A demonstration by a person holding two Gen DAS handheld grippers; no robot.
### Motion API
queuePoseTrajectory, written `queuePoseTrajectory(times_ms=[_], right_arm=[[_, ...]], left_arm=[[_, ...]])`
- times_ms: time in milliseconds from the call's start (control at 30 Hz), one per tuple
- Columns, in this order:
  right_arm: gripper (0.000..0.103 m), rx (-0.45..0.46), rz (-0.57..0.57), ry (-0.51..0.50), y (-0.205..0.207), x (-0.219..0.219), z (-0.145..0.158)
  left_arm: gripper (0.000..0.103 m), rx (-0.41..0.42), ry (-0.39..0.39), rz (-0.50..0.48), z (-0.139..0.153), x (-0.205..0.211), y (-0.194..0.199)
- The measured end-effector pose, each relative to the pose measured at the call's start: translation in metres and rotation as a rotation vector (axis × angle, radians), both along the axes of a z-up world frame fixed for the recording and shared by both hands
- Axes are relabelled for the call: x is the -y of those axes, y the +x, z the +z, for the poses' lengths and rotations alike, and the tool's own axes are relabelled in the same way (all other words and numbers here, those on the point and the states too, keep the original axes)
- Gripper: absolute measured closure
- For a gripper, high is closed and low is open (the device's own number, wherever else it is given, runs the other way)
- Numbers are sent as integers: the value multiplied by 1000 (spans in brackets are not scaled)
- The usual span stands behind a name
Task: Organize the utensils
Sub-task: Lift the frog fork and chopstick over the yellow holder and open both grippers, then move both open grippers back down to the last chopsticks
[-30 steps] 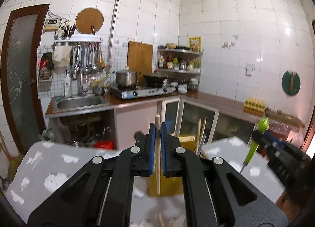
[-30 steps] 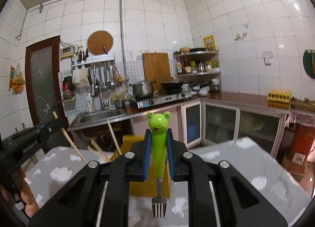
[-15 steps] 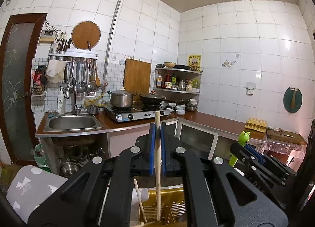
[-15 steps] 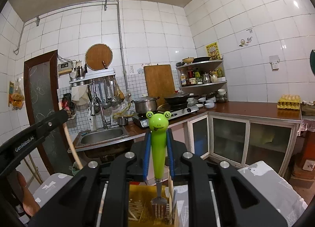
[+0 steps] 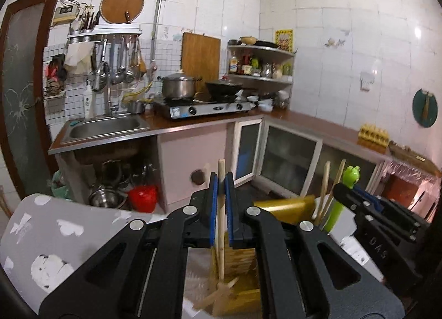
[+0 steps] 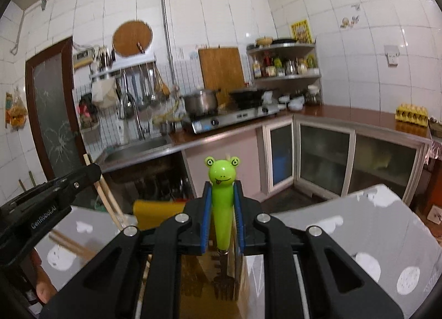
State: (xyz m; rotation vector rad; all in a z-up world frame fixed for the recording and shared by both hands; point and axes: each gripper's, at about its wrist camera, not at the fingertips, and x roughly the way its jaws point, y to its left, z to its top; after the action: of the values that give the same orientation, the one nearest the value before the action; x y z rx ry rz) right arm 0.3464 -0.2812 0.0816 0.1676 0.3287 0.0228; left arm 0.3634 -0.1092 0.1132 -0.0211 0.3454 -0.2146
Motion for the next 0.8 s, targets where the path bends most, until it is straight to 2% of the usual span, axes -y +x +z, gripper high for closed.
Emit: queuePoseTrajectory(times_ms=[33,67,100,133,167,200,300,367,467,567,633,800], right_arm=[[85,-11,-8,-9,-3,0,-1],[78,-30,-14,-18,-7,0,-1],[64,-40,-18,-21,-10,2,-2],[56,-51,-29,-23,-16,3,-2],[50,-57,-41,-24,-25,5,0],[50,-64,-45,-24,-34,7,1],[49,-95,-63,-16,-59,10,3],[48,-107,-73,-3,-77,13,4],[47,-128,-84,-9,-110,9,5],[46,-156,-96,-9,-136,2,0],[46,-176,-96,4,-149,-3,-7],[45,-225,-100,-13,-180,-22,-36]], left_arm=[[97,-4,7,3,-1,-2,-3],[90,-13,9,2,0,-5,-6],[75,-17,7,4,2,-9,-10],[64,-14,3,10,5,-14,-16],[45,3,-2,23,10,-19,-26],[33,20,-2,33,14,-23,-35],[17,49,22,56,26,-38,-67],[15,47,37,47,28,-46,-87],[6,46,49,62,26,-58,-115],[5,24,41,74,20,-76,-140],[5,-18,33,79,11,-88,-152],[5,-80,47,98,-16,-105,-175]])
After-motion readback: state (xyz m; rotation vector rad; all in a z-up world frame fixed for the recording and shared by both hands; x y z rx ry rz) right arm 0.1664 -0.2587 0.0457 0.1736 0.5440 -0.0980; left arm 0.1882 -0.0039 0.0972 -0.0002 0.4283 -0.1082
